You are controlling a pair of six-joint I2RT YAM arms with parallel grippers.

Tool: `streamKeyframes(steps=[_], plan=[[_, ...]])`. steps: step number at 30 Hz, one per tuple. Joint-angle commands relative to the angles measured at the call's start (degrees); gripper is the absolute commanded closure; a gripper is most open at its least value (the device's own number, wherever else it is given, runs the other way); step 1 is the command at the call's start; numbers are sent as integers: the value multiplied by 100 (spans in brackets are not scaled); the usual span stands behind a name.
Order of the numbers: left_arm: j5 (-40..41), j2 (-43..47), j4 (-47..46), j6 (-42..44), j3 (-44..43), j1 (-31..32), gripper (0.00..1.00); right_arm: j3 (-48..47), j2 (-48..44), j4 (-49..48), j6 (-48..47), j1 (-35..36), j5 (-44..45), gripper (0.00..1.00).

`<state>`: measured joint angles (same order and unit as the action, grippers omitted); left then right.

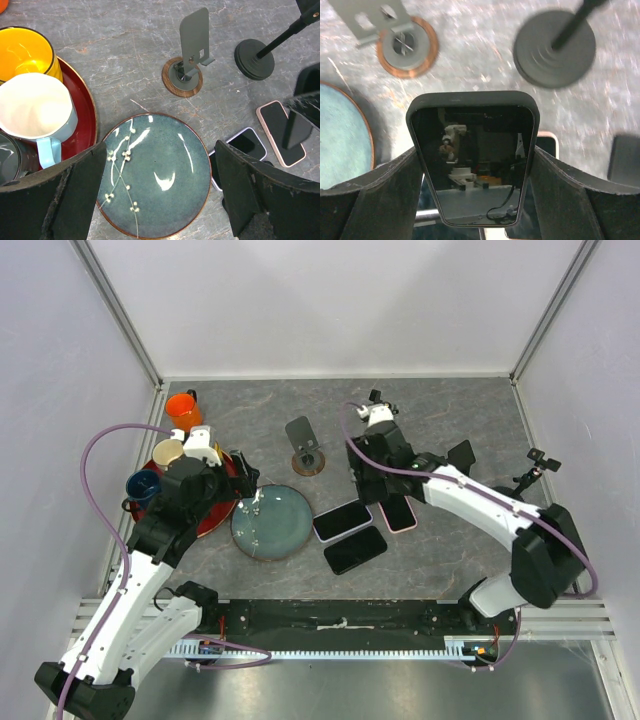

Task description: Remove the phone from the phone stand

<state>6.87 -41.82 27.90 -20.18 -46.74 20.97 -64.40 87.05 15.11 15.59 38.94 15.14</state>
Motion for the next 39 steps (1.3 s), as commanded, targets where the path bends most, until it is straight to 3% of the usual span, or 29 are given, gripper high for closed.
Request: streamKeyframes(steps=[1,5,10,19,27,29,30,39], plan=[[-107,60,-197,-135,16,-32,5,427,-828,650,962,-272,7,58],[-90,60,-188,-144,16,-32,5,954,-1312,1493,1603,-570,24,63],[-72,43,-189,-135,16,-32,5,1517,-1585,2223,2087,-1001,-106,59],[-107,16,-188,-135,16,-32,5,2599,-2130,2277,2563,-1924,-581,63],[-116,43,-189,-135,16,-32,5,3091,-1665,2145,2676,-2382,-1013,61],[-99,51,-189,-126,16,-32,5,3188,-1577,2101,2703,-2408,-978,56],[-99,51,-188,-135,16,-32,5,3214,-1577,2075,2721,-2417,-977,47],[-55,34,-189,-135,16,-32,5,3206,-1901,1969,2809,-2435,-784,7]])
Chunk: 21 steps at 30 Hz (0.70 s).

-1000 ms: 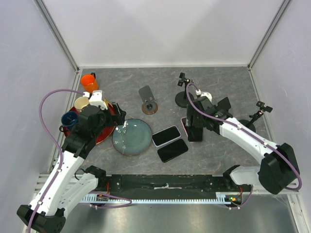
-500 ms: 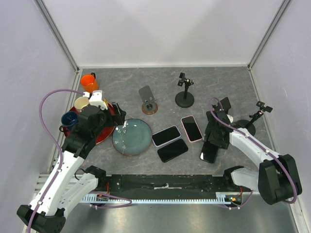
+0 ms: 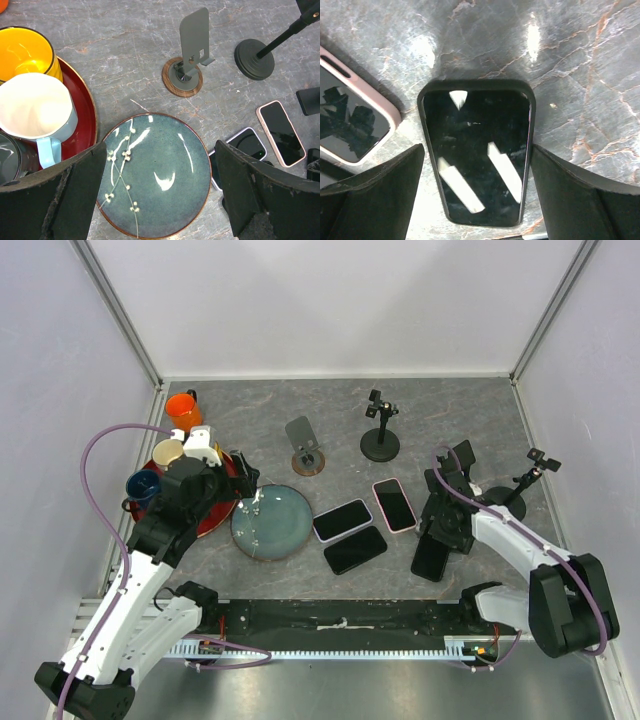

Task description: Remove the phone from the phone stand

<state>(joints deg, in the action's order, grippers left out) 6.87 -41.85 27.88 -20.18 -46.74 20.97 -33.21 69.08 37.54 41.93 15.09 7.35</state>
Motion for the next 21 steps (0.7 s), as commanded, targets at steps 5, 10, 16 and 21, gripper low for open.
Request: streamKeyframes(steps=[5,10,16,21], plan=[[-2,27,-178,-117,16,-32,5,34,-254,-273,184,-50,160,2],[138,36,-160,-126,-2,-58,5,-228,-658,-212,-18,-41,354,2],[568,159,-81,-152,-37,-172,5,-957,-1598,-282,-993,-41,442,2],[1157,335,-81,14,7,-181,4,-1600,-2476,-554,-1863,-33,486,2]])
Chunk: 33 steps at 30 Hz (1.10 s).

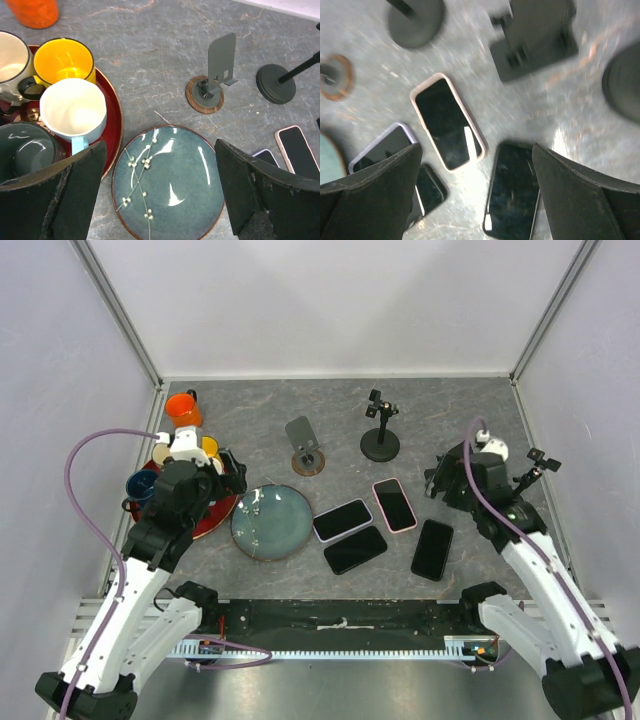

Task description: Remove the phone from the phone stand

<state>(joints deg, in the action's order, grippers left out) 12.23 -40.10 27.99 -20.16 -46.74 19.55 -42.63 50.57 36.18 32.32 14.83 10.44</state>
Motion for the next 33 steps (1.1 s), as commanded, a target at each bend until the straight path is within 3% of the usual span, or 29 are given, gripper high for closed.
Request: streamKeyframes(steps=[1,7,13,19,27,33], plan=[[788,186,-83,56,-10,-39,4,-911,-731,-428,-1146,-15,274,2],[1079,598,242,336,-458,-39,3,-1721,-1364,-481,-1983,-15,775,2],[1695,1380,515,662,-985,-39,1,-1924,-2296,-762,-2826,-15,1232,2],[1572,2365,401,1075,-1416,-39,0,-1828,-2982,-990,-3152,20,1725,2],[1994,3621,-302,1260,-960,-39,0,-1757,-3272,-1254,-3354,81,1760,2],[2292,3913,-408,1348,-880,-39,0,-1635,-3334,-1280,-3425,108,1769,2]])
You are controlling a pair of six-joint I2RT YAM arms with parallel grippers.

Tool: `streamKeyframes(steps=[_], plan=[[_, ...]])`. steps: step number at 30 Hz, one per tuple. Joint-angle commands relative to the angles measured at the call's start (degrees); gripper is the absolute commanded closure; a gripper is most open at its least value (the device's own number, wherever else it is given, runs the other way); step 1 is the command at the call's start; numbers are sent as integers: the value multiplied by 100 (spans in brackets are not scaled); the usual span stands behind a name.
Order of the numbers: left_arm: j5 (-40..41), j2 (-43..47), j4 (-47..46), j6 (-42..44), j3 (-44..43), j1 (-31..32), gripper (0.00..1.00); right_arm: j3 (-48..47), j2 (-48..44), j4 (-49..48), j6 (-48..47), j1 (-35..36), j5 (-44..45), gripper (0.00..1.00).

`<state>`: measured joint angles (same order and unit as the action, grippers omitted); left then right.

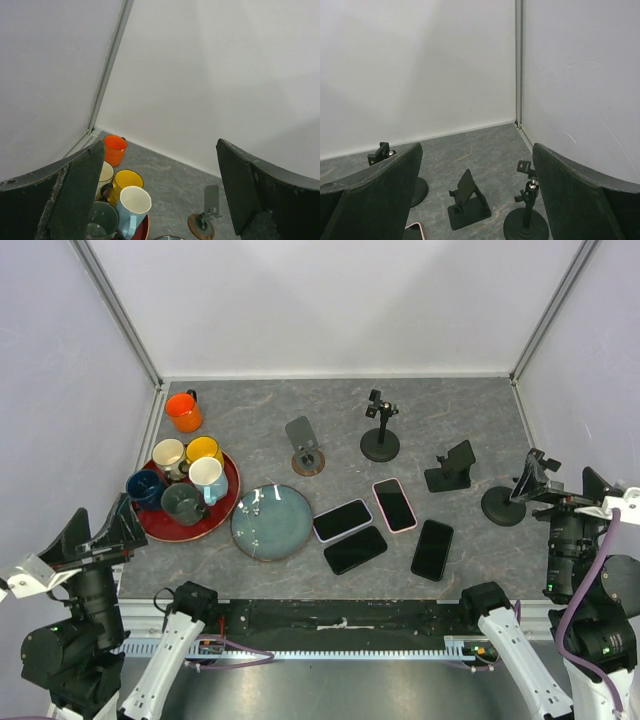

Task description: Remove the phone from the phone stand

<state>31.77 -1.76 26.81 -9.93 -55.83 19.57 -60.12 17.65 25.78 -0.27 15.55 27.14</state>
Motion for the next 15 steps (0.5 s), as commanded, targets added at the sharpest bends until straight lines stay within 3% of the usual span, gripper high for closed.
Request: streamKeyframes(steps=[1,15], plan=[[356,62,-255,334,20,-41,0,123,-51,-240,-157,36,99,2],[409,88,-185,264,46,-41,0,228,-130,-249,-140,36,117,2]])
